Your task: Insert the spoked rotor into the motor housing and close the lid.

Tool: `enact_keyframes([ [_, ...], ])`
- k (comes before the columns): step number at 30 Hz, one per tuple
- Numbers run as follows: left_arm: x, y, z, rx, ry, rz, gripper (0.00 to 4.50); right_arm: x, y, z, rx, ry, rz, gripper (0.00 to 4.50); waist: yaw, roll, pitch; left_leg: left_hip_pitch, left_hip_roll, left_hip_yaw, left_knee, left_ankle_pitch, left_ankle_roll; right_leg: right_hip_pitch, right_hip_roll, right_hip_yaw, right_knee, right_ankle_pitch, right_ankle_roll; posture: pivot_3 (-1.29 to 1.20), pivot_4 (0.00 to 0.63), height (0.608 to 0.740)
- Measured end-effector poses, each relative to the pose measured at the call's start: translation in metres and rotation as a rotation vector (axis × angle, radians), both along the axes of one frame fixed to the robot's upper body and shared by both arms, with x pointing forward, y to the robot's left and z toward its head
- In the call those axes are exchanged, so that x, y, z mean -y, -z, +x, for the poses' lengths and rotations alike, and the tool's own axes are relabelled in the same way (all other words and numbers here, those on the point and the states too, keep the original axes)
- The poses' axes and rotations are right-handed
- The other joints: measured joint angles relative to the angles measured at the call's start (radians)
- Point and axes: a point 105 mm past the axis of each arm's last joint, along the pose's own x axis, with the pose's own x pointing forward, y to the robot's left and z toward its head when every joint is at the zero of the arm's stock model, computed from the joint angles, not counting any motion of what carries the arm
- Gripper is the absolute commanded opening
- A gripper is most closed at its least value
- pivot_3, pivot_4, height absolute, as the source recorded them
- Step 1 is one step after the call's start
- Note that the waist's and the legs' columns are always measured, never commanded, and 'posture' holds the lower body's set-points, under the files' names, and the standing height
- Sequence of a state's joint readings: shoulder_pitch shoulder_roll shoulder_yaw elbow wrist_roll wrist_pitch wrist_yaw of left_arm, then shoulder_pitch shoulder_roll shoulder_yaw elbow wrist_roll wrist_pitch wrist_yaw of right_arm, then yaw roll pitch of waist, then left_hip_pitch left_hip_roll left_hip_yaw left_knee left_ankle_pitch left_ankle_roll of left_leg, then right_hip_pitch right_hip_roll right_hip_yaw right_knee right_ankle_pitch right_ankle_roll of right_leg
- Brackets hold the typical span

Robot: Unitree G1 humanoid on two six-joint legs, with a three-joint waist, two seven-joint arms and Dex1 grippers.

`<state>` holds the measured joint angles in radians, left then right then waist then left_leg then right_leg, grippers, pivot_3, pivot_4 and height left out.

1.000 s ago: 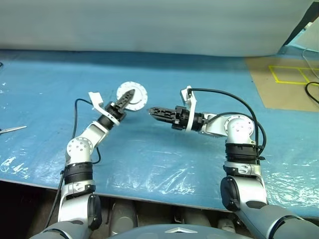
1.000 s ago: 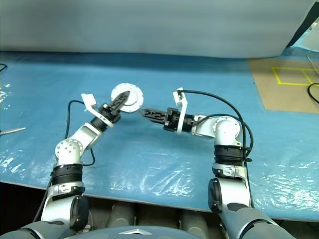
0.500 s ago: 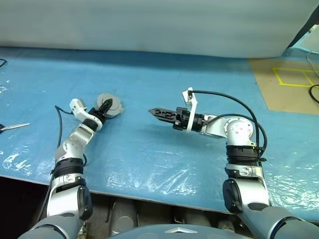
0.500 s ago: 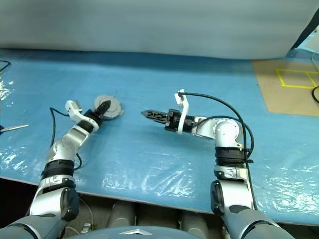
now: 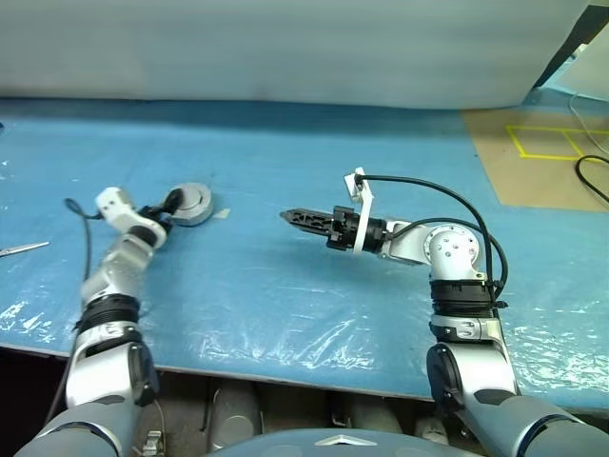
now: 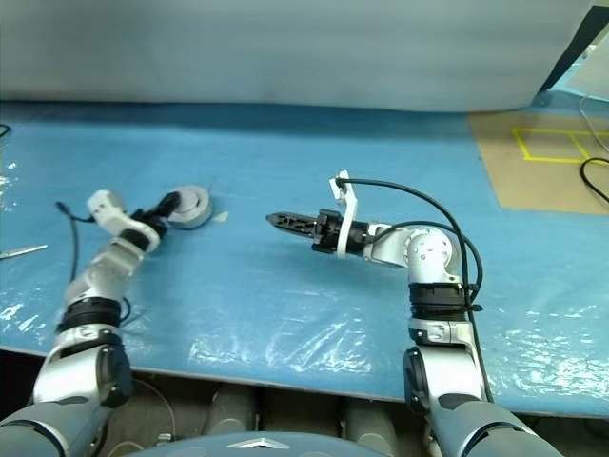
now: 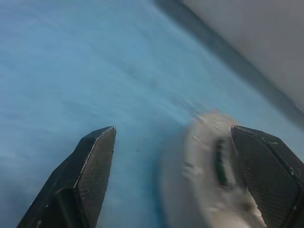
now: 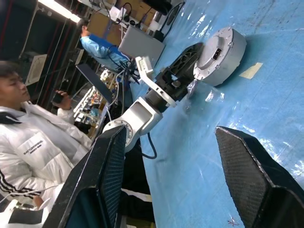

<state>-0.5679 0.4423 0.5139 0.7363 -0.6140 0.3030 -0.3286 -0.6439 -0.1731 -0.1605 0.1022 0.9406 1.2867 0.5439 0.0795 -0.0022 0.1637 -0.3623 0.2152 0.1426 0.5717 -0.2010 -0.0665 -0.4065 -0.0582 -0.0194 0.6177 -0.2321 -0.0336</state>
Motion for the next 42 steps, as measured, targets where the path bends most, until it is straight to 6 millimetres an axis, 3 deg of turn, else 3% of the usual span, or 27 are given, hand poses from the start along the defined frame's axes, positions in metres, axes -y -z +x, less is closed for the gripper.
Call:
enact_keyframes([
  [5,-0.04,0.008,-0.021,-0.051,-0.112,0.087,4.06,-0.004,0.0,0.0,0.01,-0.007,-0.001,3.1,0.0,0.0,0.0,0.0,0.0,0.0,0.0,0.0,0.0,0.0,0.0,0.0,-0.001,0.0,0.0,0.0,0.15,0.74],
  [9,-0.041,0.003,-0.029,-0.002,-0.066,0.095,4.06,-0.002,0.0,0.002,0.033,0.003,-0.01,3.1,0.001,0.0,0.0,-0.001,0.001,0.0,0.0,0.0,0.0,0.0,0.0,-0.001,-0.001,0.0,0.0,0.0,0.15,0.74],
  [13,-0.005,-0.036,-0.033,0.158,0.177,0.13,4.06,0.016,-0.006,0.012,0.137,0.069,-0.059,3.1,0.017,-0.003,0.001,-0.004,0.001,0.0,0.0,0.0,0.0,-0.001,-0.001,-0.002,-0.001,0.0,-0.001,0.0,0.15,0.74],
  [16,0.053,-0.072,-0.046,0.259,0.496,0.157,4.06,0.04,-0.022,0.023,0.329,0.159,-0.143,3.1,0.023,-0.003,0.001,-0.005,0.001,0.001,0.0,0.0,0.0,-0.001,-0.002,-0.002,-0.001,-0.001,-0.001,0.0,0.15,0.74],
  [18,0.087,-0.086,-0.054,0.285,0.67,0.194,4.06,0.051,-0.03,0.027,0.421,0.2,-0.178,3.1,0.019,-0.003,0.001,-0.003,0.001,0.002,0.0,0.0,0.0,-0.001,-0.001,-0.001,-0.001,-0.001,-0.002,0.0,0.15,0.74],
  [21,0.13,-0.088,-0.064,0.28,0.868,0.235,4.06,0.062,-0.024,0.03,0.494,0.245,-0.247,3.1,0.014,-0.003,0.001,-0.002,0.003,0.003,0.0,0.0,0.0,-0.001,0.0,-0.001,-0.001,-0.003,-0.005,0.0,0.15,0.74],
  [24,0.158,-0.084,-0.065,0.268,0.987,0.26,4.06,0.065,-0.013,0.031,0.518,0.264,-0.305,3.1,0.007,-0.002,0.002,-0.002,0.003,0.004,0.0,0.0,0.0,-0.002,0.001,0.001,0.0,-0.003,-0.005,0.0,0.15,0.74],
  [30,0.173,-0.07,-0.058,0.25,1.033,0.301,4.06,0.064,0.004,0.027,0.501,0.281,-0.326,3.1,-0.004,-0.002,0.002,-0.002,0.002,0.004,0.0,0.0,0.0,-0.002,0.001,0.001,-0.001,-0.001,-0.002,0.0,0.15,0.74],
  [42,0.179,-0.066,-0.058,0.252,1.073,0.287,4.06,0.063,0.005,0.029,0.601,0.305,-0.45,3.1,-0.008,-0.002,0.002,-0.002,0.002,0.004,0.0,0.0,0.0,-0.002,0.0,0.001,-0.001,-0.002,-0.004,0.0,0.15,0.74],
])
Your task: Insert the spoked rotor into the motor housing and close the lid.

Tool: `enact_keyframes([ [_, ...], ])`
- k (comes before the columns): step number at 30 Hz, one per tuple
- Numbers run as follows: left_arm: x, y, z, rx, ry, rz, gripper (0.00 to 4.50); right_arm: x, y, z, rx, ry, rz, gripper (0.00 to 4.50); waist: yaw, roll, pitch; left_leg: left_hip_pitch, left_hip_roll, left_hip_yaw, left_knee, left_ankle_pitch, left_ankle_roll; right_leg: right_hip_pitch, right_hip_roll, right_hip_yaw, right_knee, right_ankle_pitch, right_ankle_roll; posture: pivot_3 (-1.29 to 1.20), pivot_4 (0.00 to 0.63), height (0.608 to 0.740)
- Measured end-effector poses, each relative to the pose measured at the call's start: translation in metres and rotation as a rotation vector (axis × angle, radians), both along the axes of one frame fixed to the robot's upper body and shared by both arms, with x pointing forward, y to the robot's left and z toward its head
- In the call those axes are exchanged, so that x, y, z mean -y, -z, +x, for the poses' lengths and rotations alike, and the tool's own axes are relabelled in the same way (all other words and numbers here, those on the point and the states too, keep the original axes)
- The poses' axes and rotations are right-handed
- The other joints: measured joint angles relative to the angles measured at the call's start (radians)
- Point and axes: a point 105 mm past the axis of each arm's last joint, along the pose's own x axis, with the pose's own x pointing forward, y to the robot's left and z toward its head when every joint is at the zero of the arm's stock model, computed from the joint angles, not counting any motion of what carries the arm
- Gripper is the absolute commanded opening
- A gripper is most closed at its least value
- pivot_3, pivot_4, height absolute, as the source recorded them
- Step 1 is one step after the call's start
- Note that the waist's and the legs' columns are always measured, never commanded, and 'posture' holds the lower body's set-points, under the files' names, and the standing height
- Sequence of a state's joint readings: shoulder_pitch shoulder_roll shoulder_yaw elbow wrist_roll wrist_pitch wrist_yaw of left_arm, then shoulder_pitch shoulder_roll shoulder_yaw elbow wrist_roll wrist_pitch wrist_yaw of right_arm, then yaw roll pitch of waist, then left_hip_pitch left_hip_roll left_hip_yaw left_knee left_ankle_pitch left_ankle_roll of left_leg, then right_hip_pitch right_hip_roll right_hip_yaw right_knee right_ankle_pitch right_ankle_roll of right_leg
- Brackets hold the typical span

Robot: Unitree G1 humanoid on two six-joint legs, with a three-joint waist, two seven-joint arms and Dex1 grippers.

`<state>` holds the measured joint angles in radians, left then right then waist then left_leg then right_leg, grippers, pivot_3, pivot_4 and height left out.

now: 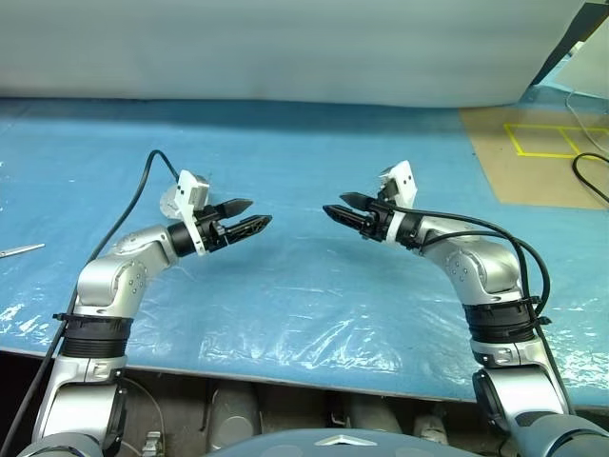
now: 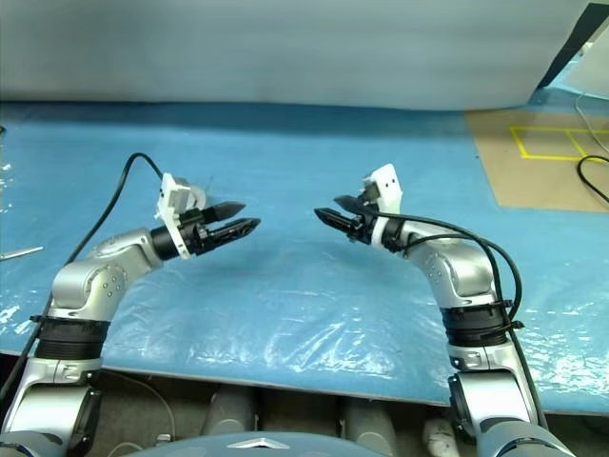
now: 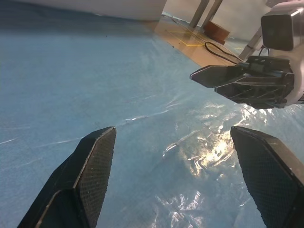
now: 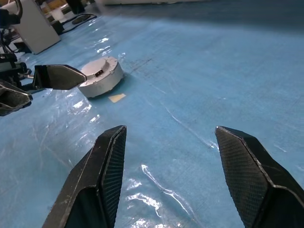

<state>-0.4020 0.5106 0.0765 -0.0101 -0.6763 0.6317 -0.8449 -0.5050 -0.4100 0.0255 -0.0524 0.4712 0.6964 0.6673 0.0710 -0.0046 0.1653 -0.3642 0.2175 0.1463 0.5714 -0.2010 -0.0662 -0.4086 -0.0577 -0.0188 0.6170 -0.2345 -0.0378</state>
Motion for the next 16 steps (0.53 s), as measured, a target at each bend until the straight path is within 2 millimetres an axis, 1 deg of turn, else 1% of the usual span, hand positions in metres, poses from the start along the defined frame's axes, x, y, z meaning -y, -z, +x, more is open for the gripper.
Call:
enact_keyframes([
  [3,-0.002,0.0,0.001,0.018,-0.008,0.004,4.06,0.004,0.0,0.004,0.069,0.029,-0.074,3.1,0.0,0.0,0.0,0.0,0.0,0.0,0.0,0.0,0.0,0.0,0.0,0.0,0.0,0.0,0.0,0.0,0.15,0.74],
  [5,-0.002,-0.002,0.002,0.046,-0.01,0.006,4.06,0.006,0.003,0.004,0.09,0.045,-0.091,3.1,0.0,0.0,0.0,0.0,0.0,0.0,0.0,0.0,0.0,0.0,0.0,0.0,0.0,0.001,0.001,0.0,0.15,0.74],
  [9,-0.004,0.002,-0.001,0.053,-0.01,0.009,4.06,0.01,0.013,0.001,0.064,0.06,-0.09,3.1,-0.001,0.0,0.0,0.0,0.0,0.0,0.0,0.0,0.0,0.0,0.0,0.0,0.0,0.001,0.002,0.0,0.15,0.74],
  [12,-0.007,0.0,0.001,0.101,-0.033,0.038,4.06,0.011,0.014,0.002,0.064,0.07,-0.096,3.1,-0.001,0.0,0.0,0.0,0.0,0.0,0.0,0.0,0.0,0.0,0.0,0.0,0.0,0.0,0.0,0.0,0.15,0.74],
  [16,-0.012,0.003,0.004,0.105,-0.056,0.048,4.06,0.011,0.015,0.003,0.055,0.081,-0.1,3.1,-0.001,0.0,0.0,0.0,0.0,0.0,0.0,0.0,0.0,0.0,0.0,0.0,0.0,0.0,0.0,0.0,0.15,0.74],
])
